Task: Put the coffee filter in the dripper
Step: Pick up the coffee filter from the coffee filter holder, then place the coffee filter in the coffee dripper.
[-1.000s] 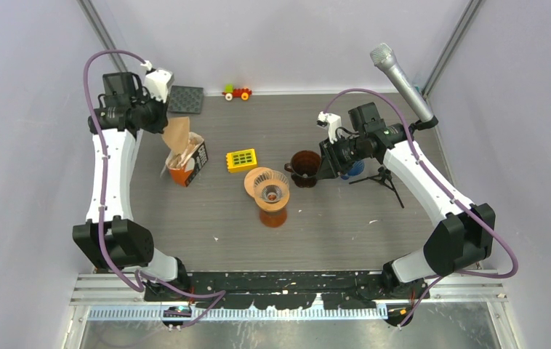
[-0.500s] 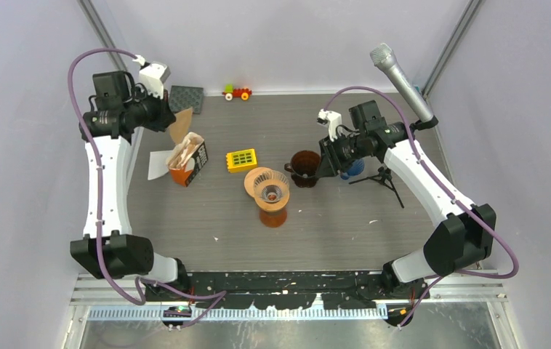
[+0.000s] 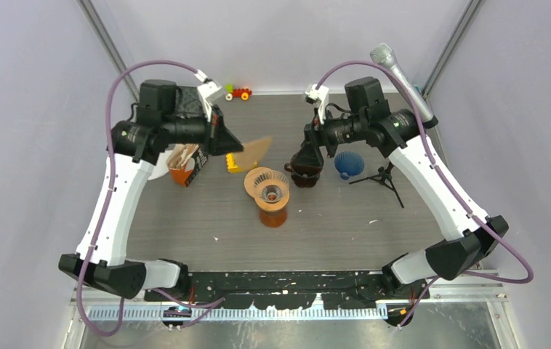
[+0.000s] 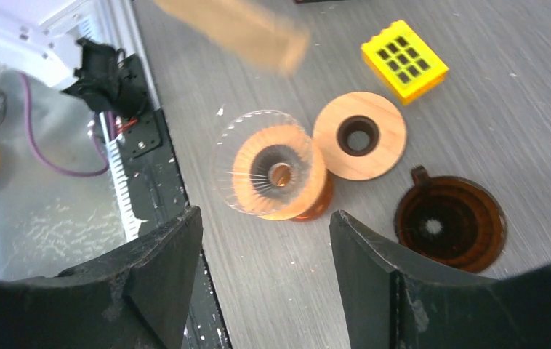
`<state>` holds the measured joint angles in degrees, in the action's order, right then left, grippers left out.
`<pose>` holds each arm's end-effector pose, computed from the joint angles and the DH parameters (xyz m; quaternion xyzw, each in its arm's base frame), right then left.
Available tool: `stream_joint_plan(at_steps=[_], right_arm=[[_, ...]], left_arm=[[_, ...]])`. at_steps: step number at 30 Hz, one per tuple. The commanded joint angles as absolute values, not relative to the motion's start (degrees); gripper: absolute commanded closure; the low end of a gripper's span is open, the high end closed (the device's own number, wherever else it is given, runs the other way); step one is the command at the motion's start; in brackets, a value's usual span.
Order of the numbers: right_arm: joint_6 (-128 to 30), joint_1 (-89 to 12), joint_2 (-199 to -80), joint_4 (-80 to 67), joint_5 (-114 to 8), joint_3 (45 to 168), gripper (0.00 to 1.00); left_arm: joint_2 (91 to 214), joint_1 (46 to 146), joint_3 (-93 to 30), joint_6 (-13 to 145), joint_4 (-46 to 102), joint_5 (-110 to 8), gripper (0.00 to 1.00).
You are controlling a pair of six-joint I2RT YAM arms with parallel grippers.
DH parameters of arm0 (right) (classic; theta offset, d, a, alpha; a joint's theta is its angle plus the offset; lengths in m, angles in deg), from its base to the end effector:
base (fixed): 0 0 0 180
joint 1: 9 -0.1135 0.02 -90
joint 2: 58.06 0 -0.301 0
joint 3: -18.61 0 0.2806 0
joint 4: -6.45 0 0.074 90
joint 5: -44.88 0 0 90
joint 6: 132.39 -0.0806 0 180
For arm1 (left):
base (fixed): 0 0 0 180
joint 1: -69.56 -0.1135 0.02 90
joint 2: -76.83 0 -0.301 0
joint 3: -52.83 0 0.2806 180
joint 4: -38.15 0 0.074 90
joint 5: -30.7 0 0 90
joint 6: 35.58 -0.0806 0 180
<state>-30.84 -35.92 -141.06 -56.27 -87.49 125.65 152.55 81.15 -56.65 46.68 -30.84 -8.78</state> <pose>0.2820 0.2041 0.4431 -0.4246 0.7420 0.3768 0.3566 0.2631 -0.1175 0.4889 0.3283 0.7587 -0.3927 0.4030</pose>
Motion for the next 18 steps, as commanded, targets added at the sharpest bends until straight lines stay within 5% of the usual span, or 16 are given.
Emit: stream_joint_plan(at_steps=[1, 18], right_arm=[[-26.1, -40.3, -137.5, -55.6, -90.6, 126.1, 0.30], [-15.4, -45.3, -133.5, -58.1, -94.8, 118.9, 0.32]], left_arm=[[149.5, 89.0, -54.2, 49.8, -29.2, -4.2, 1.00], [153.3, 101.4, -52.8, 49.3, -27.0, -3.4, 1.00]])
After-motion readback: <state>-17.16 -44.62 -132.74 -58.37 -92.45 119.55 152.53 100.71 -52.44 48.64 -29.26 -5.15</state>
